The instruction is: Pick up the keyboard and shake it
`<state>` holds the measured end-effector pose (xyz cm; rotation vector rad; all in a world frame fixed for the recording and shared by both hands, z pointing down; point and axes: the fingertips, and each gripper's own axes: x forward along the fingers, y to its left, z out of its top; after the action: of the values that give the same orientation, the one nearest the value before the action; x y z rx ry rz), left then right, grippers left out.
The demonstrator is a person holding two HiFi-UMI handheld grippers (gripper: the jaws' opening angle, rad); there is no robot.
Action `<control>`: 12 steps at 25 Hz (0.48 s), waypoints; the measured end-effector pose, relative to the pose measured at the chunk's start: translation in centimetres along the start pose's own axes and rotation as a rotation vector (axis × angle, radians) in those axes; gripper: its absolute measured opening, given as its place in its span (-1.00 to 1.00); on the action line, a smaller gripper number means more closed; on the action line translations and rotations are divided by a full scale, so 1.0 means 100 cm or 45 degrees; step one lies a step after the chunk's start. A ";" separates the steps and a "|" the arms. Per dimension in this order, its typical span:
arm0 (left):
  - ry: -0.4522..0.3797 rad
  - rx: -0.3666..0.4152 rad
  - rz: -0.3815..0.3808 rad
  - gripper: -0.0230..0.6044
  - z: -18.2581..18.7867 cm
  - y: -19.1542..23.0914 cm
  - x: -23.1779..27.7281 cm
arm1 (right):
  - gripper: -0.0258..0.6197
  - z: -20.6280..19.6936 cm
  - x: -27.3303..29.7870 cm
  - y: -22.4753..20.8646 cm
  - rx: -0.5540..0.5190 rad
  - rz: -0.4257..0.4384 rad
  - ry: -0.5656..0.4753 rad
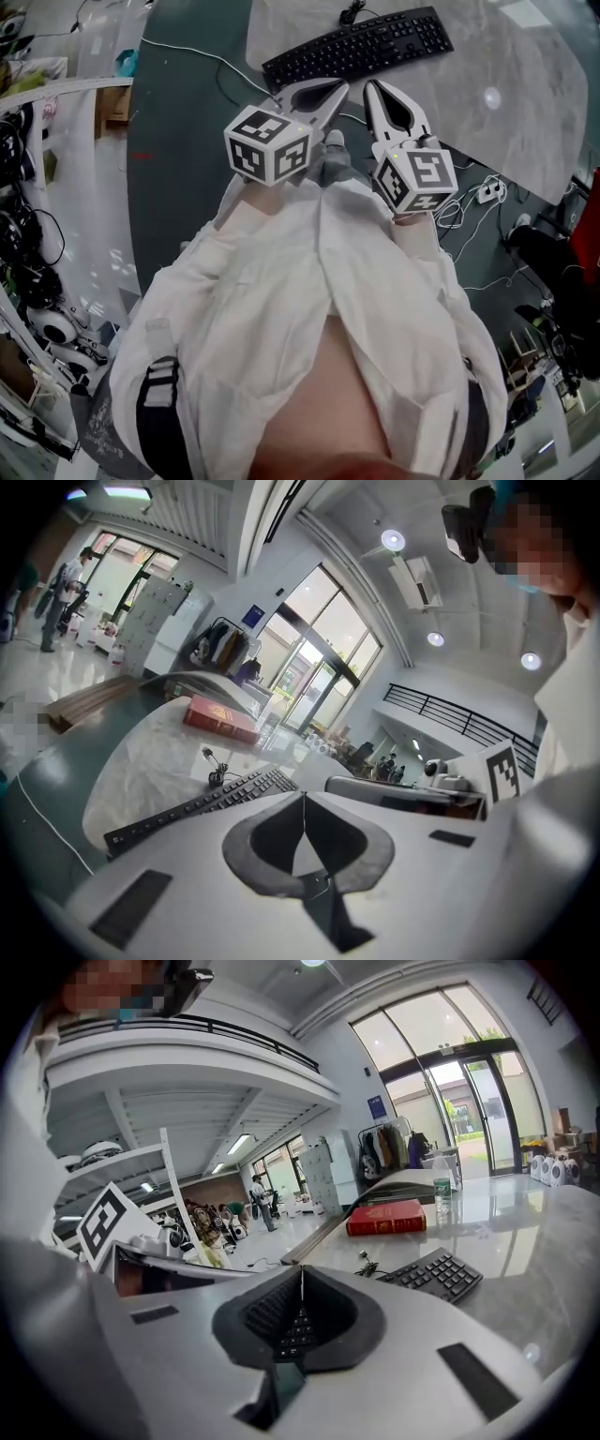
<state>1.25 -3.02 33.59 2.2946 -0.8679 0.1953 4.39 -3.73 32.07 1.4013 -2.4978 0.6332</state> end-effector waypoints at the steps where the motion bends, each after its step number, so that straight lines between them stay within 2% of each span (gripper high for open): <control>1: 0.003 -0.002 0.014 -0.88 -0.002 0.003 0.000 | -0.83 -0.003 0.002 0.001 -0.001 0.013 0.008; 12: -0.008 -0.084 0.159 -0.88 -0.022 0.050 -0.019 | -0.83 -0.029 0.035 0.022 -0.007 0.130 0.100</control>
<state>-3.19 -3.37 37.23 2.1824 -1.0071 0.2115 0.61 -4.02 35.43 1.2288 -2.5193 0.6861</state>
